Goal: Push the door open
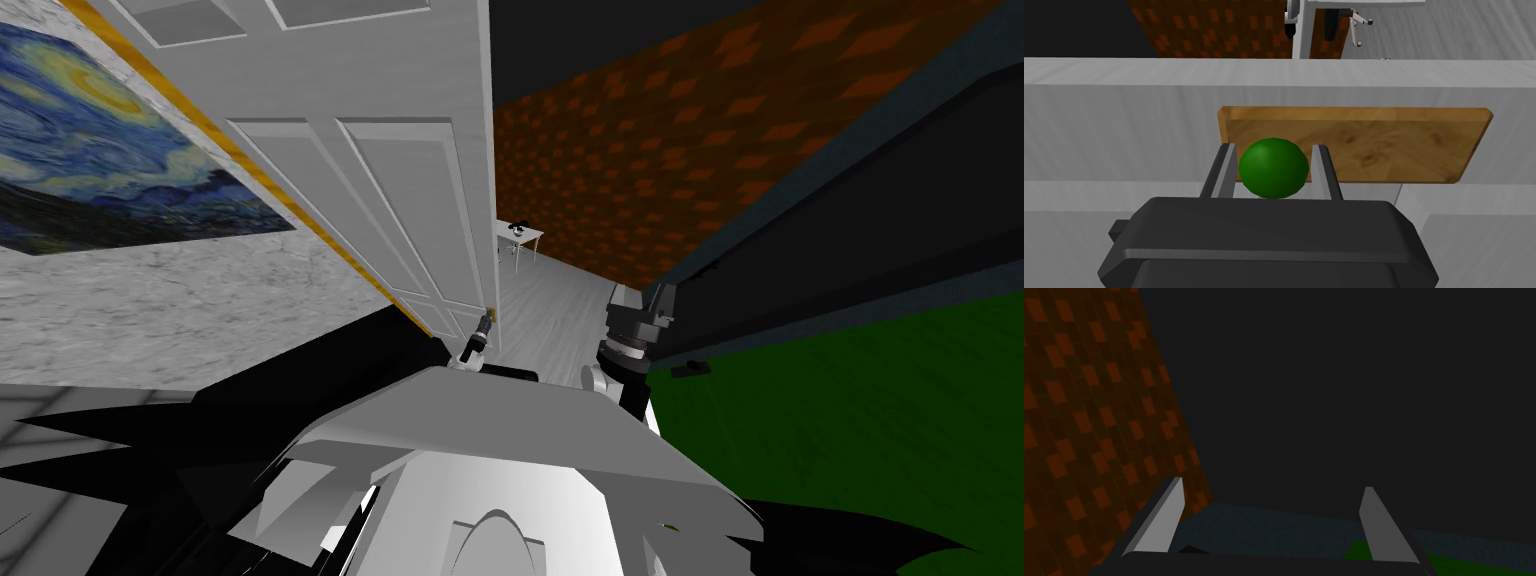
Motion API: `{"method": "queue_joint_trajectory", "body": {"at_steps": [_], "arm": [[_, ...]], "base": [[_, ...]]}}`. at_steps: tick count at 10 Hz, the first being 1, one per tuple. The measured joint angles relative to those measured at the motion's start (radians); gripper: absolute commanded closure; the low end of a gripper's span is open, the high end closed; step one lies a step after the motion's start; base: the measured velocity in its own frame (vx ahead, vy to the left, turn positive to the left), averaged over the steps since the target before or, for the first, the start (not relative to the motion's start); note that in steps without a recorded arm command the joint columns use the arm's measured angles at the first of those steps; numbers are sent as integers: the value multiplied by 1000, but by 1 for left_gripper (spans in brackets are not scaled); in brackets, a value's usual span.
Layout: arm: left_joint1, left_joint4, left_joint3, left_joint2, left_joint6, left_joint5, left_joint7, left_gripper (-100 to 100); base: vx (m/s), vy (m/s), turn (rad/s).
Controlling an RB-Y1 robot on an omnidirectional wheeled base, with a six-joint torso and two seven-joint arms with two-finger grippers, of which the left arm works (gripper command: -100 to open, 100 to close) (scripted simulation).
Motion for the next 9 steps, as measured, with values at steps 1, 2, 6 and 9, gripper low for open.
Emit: {"method": "queue_joint_trajectory", "body": {"at_steps": [1, 2, 6, 9], "arm": [[0, 0, 0, 0, 0, 0, 0, 100], [5, -3, 5, 0, 7, 2, -3, 100], [3, -3, 28, 9, 13, 12, -9, 100], [-5, 4, 54, 14, 7, 22, -14, 100]], "base": [[79, -46, 36], [122, -67, 55], [168, -54, 27], [168, -67, 48]]}}
